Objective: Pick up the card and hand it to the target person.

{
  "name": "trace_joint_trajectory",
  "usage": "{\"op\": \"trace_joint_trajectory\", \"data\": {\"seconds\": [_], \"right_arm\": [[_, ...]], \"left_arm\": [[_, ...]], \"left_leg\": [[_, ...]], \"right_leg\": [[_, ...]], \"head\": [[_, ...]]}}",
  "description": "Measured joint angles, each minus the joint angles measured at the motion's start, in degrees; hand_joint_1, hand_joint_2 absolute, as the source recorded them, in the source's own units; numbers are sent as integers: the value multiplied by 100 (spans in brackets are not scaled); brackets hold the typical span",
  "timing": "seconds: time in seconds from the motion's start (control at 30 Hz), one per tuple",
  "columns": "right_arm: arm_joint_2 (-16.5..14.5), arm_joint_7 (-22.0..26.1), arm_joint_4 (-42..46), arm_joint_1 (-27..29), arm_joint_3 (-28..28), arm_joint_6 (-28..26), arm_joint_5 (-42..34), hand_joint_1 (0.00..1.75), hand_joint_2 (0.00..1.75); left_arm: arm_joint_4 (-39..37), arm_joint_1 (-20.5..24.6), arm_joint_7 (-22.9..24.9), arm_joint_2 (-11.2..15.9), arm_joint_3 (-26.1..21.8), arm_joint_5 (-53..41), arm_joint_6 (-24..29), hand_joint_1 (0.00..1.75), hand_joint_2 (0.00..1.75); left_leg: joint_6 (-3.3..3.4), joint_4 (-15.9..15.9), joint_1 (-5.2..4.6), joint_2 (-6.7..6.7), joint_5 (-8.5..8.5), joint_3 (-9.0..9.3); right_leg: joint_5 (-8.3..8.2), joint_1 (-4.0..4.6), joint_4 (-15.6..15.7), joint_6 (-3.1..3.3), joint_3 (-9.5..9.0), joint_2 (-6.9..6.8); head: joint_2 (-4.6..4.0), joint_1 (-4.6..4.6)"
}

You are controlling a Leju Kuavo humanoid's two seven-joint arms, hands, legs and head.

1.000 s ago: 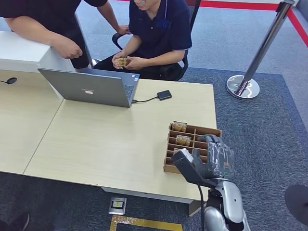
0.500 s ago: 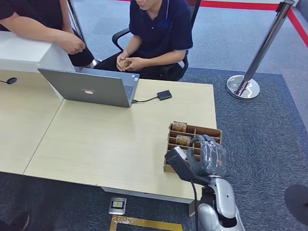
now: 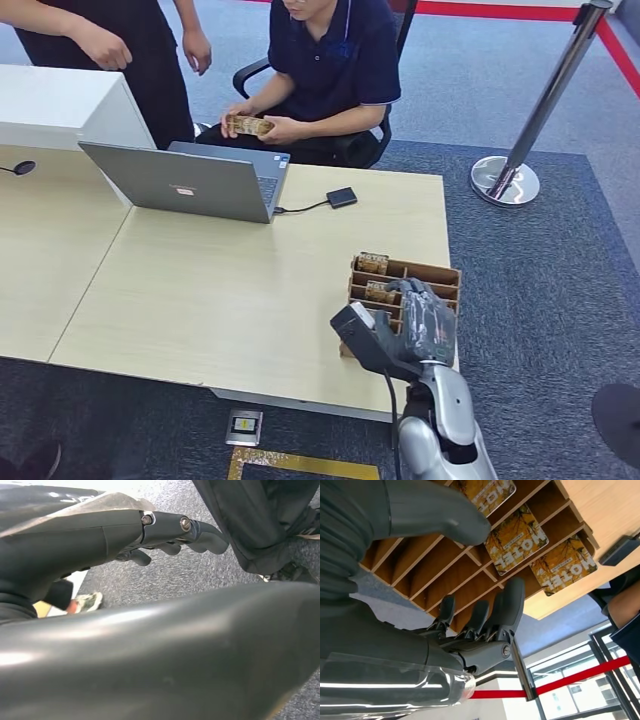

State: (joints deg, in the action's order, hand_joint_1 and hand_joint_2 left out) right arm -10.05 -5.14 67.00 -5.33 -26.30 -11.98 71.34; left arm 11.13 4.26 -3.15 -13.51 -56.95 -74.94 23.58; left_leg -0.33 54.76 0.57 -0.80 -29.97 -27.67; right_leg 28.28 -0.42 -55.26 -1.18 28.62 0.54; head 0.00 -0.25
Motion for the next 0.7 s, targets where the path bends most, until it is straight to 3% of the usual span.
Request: {"op": "trace_joint_trajectory", "data": {"seconds": [0.7], "right_arm": [[-238, -63, -620, -181, -41, 22, 66, 89, 175]], "left_arm": [[-2, 4, 68, -17, 9, 39, 41, 0, 0]], "left_leg": [[0, 0, 0, 0, 0, -1]], "right_leg": [[0, 0, 0, 0, 1, 0]], "head": [[0, -1]]}}
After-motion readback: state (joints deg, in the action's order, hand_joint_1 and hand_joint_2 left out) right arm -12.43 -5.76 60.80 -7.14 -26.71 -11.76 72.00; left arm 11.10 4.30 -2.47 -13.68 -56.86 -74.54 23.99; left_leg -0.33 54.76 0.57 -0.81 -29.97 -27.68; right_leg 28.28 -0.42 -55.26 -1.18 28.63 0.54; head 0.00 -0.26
